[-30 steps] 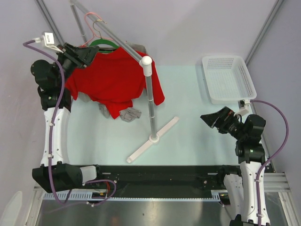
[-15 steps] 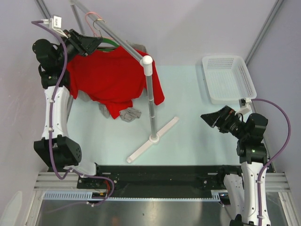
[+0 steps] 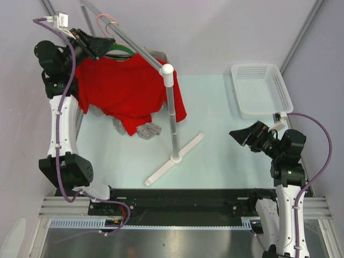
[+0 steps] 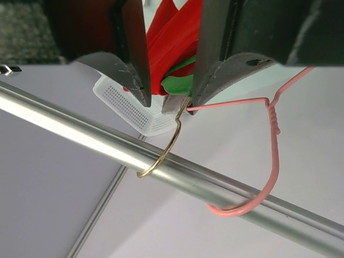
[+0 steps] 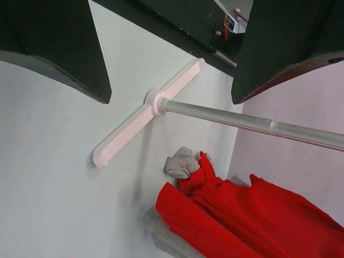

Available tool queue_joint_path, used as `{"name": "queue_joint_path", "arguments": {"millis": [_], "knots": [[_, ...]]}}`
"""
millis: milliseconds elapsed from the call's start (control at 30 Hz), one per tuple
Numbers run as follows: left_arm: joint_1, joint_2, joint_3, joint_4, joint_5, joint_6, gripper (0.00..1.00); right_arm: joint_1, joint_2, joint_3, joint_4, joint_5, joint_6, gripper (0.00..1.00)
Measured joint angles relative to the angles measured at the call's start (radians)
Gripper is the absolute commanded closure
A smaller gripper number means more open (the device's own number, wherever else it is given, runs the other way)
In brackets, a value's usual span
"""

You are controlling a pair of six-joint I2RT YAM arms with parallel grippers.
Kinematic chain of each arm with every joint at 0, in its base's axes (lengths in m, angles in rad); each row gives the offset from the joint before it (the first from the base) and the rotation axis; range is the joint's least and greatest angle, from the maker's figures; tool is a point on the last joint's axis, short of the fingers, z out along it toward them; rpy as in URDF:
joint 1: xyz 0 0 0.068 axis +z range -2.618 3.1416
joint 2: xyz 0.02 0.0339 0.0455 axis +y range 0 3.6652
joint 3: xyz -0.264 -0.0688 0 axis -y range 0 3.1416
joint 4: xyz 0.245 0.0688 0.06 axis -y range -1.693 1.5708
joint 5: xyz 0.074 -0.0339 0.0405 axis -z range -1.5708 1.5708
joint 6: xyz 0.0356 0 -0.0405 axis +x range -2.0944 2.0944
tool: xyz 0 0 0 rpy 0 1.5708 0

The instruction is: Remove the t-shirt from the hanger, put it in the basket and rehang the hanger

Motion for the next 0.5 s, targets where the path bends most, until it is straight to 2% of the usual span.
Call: {"name": "queue_joint_path", "arguments": {"millis": [167,500], "knots": [[0.001,0.028,0.009,0.011,0.002,-0.018,0.65,0.000,-0.002,0.000,0.000,-0.001,0.005,0.00],[0.002,0.103,0.020,0.124,0.028,-0.140,0.65,0.000,-0.005,0.011,0.001,-0.001,0.009,0.00]]}}
